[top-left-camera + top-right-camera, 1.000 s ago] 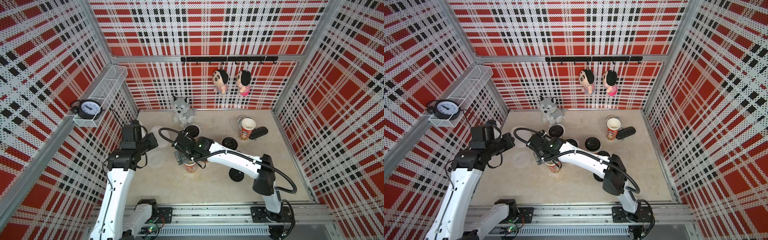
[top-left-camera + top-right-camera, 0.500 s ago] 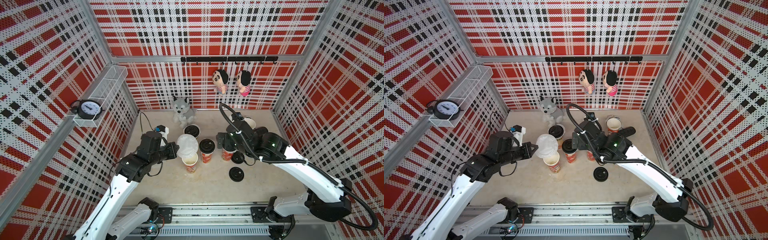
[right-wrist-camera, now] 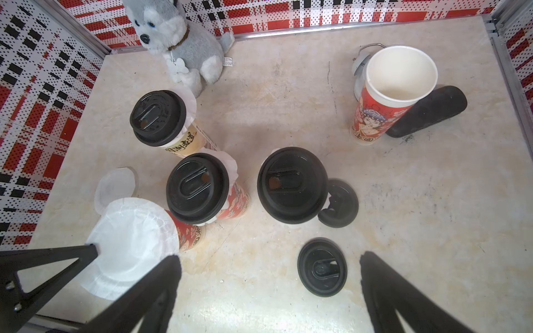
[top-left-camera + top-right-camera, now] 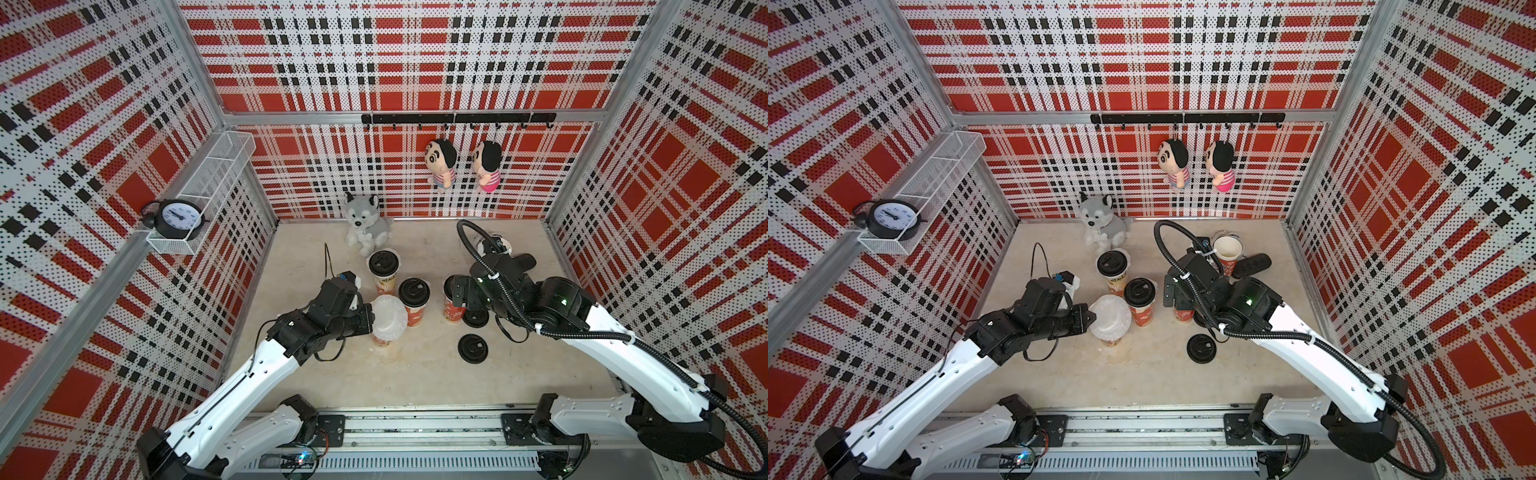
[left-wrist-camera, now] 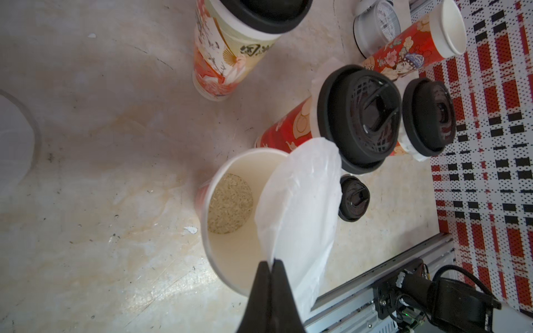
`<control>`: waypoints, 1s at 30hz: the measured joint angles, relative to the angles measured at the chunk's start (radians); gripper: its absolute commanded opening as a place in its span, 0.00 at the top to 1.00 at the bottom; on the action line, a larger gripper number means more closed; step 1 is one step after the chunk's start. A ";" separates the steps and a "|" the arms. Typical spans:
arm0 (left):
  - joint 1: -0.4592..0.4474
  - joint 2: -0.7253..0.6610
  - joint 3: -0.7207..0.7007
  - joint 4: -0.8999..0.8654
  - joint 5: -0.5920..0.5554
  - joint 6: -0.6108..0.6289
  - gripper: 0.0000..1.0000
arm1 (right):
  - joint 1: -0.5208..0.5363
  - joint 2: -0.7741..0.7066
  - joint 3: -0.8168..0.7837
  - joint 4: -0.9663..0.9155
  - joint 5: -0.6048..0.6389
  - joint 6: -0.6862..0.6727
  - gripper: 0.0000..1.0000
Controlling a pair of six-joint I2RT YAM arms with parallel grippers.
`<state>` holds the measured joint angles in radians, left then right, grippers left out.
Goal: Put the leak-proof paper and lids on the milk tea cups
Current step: Place the leak-proof paper at the cup.
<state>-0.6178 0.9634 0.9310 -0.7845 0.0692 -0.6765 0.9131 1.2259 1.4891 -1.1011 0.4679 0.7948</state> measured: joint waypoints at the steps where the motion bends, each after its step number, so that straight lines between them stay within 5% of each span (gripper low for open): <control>1: 0.000 0.001 0.000 0.001 -0.010 -0.001 1.00 | 0.000 0.000 0.000 0.001 0.000 0.000 0.00; 30: 0.000 0.034 0.027 -0.050 -0.127 -0.004 1.00 | -0.007 0.003 -0.015 0.013 -0.021 -0.001 0.00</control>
<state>-0.6178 0.9970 0.9577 -0.8349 -0.0574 -0.6807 0.9062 1.2289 1.4738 -1.0885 0.4473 0.7940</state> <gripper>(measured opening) 0.044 0.999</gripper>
